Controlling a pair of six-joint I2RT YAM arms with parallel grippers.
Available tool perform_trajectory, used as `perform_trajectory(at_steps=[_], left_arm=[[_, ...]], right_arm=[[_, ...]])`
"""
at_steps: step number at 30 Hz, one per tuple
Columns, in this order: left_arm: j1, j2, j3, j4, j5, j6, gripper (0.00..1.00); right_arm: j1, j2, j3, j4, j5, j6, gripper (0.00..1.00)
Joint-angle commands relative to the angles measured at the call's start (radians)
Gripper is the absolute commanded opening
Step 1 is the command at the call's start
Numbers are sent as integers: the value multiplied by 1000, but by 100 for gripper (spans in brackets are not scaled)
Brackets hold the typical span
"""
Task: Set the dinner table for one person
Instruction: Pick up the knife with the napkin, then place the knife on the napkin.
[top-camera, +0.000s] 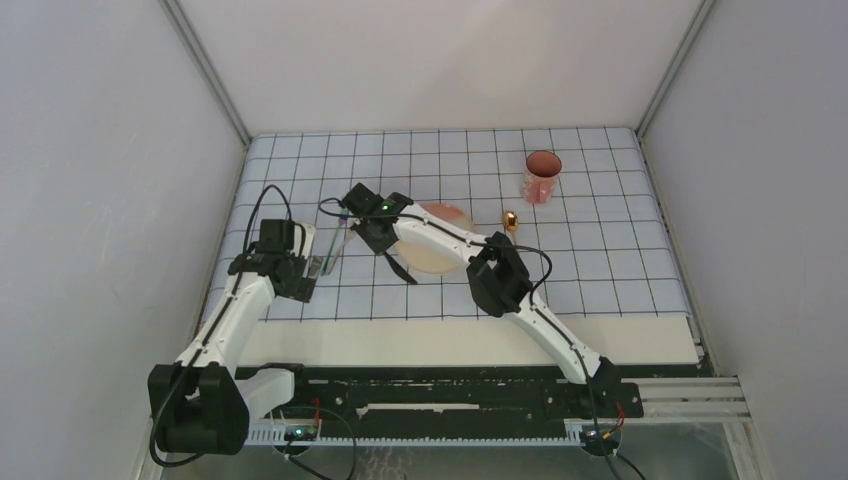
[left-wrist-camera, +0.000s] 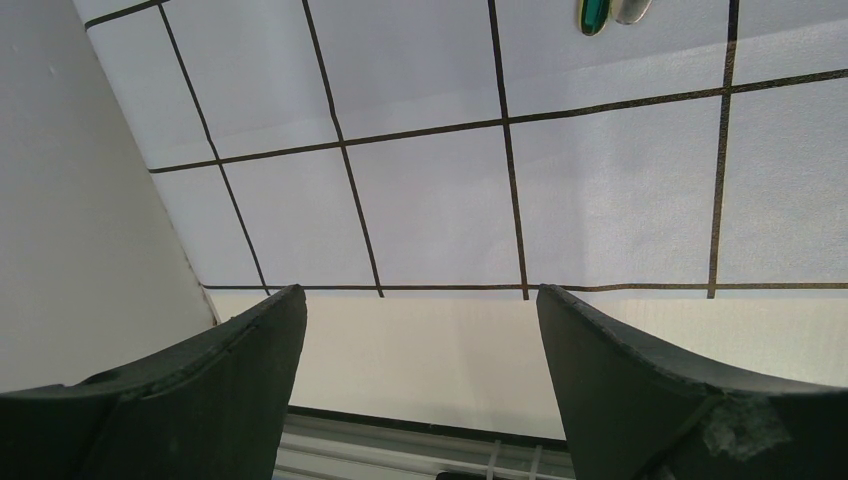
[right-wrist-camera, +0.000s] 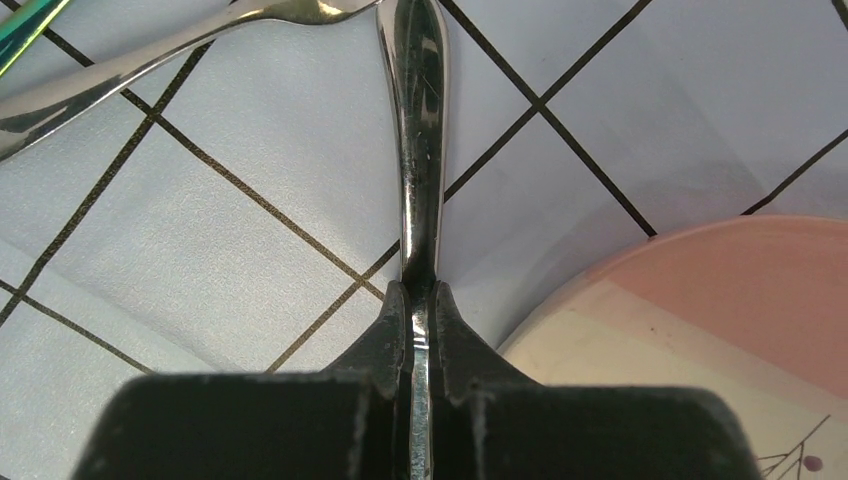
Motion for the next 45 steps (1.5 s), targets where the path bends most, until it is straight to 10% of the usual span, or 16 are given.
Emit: perform_trajectory(at_steps=[1,19,45], left_arm=[[0,-21,-22,19,12,17,90],[0,-16,-10,5,26,11,90],[0,11,33,-4,18,5,90]], right_arm=[[9,-117,47,6,49,-27,0],[-51,-221,16,2,108,-31,0],[-351,-803,-893,269,115,-36,0]])
